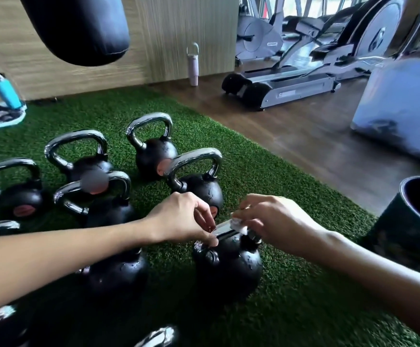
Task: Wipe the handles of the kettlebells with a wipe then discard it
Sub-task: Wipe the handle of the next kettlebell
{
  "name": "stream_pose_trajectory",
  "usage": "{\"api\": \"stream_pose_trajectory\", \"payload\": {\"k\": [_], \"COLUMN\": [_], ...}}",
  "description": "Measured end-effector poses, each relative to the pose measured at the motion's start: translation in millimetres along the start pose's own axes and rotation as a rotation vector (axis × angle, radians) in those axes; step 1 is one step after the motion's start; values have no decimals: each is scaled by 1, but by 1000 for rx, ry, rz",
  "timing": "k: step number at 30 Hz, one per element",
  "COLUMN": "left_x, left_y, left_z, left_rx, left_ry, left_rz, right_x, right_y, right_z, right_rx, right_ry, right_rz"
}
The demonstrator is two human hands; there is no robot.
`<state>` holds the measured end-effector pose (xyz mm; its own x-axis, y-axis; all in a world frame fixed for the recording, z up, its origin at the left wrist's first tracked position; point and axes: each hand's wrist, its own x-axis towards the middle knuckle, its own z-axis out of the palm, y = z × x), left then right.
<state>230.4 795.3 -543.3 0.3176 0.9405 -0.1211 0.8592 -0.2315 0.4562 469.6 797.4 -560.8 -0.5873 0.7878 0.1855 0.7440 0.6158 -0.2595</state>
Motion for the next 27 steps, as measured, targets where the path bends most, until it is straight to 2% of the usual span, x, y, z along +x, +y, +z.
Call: {"api": "stream_pose_trajectory", "payload": {"k": [3, 8, 11, 14, 20, 22, 27], "left_x": [-4, -8, -4, 0, -22, -31, -59], "left_y": [2, 14, 29, 35, 29, 26, 3], "left_z": [2, 9, 11, 16, 31, 34, 31], "left_rx": [35, 146, 241, 237, 152, 143, 91], "left_ry": [31, 74, 46, 30, 129, 150, 155], "left_rz": [-30, -37, 17, 39, 49, 63, -63], "right_x": [-8, -12, -23, -27, -22, -27, -29], "right_y": [16, 13, 31, 48, 34, 44, 54], "right_z": [-10, 13, 21, 25, 33, 37, 57], "right_rx": [13, -15, 133, 183, 179, 277, 521], "right_ry": [46, 105, 235, 285, 279, 319, 365], "right_rz": [72, -20, 43, 101, 6, 40, 49]}}
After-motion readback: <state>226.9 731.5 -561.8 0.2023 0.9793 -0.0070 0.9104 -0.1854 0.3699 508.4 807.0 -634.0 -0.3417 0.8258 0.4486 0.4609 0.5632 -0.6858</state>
